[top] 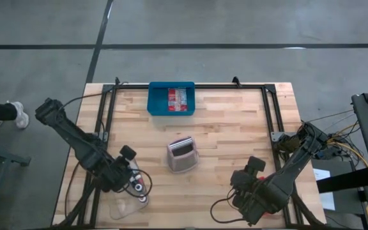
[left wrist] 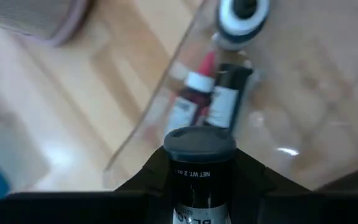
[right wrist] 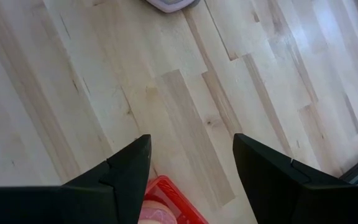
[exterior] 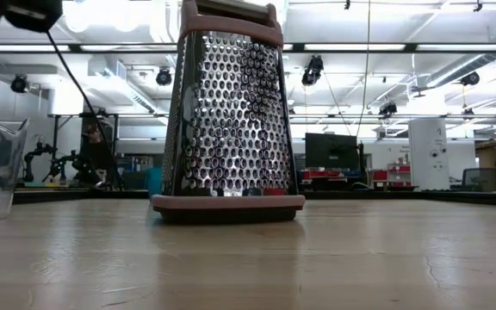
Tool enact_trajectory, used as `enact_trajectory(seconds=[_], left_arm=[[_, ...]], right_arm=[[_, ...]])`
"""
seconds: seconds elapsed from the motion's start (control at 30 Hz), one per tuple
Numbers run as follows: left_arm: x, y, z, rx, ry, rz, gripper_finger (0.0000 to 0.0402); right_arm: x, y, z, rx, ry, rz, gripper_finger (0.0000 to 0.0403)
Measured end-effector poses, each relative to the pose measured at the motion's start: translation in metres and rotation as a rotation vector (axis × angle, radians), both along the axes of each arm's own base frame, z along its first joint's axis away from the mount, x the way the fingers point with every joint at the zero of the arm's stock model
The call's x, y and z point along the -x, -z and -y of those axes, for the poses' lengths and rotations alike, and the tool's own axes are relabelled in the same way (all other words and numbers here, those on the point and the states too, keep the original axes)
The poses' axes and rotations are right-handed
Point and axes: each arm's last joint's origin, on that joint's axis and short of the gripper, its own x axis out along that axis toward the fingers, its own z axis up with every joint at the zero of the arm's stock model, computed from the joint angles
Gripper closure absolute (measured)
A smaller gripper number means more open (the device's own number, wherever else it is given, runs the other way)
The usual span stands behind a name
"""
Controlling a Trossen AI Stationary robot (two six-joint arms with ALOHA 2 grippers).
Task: Pick & Place Food Item
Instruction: Put the black food coloring bottle into the transparent bin
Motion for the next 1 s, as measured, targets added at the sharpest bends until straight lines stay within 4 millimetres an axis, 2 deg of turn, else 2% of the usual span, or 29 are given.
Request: enact_trajectory(seconds=[0.27,0.47,0.7,1.0], left_arm=[[-0.001,0.019,0.011,0.154,-0.014,-0.032,0.0307],[0.0,0.042,0.014,0.251,-0.017,-0.062,0.0307],[0.005,0.065,0.01,0.272,-0.047,-0.091,0.0307],[0.006,0.086,0.01,0.334,-0.053,-0.05,0.0307]], right_arm=[[0.0,0.0,0.0,-0.003,-0.001,0.002,0.0179],[0.0,0.0,-0.001,-0.004,-0.002,0.003,0.0179],[0.0,0.0,-0.001,-0.002,-0.008,0.001,0.0179],[0.0,0.0,-0.001,-0.001,-0.014,0.0,0.0179]])
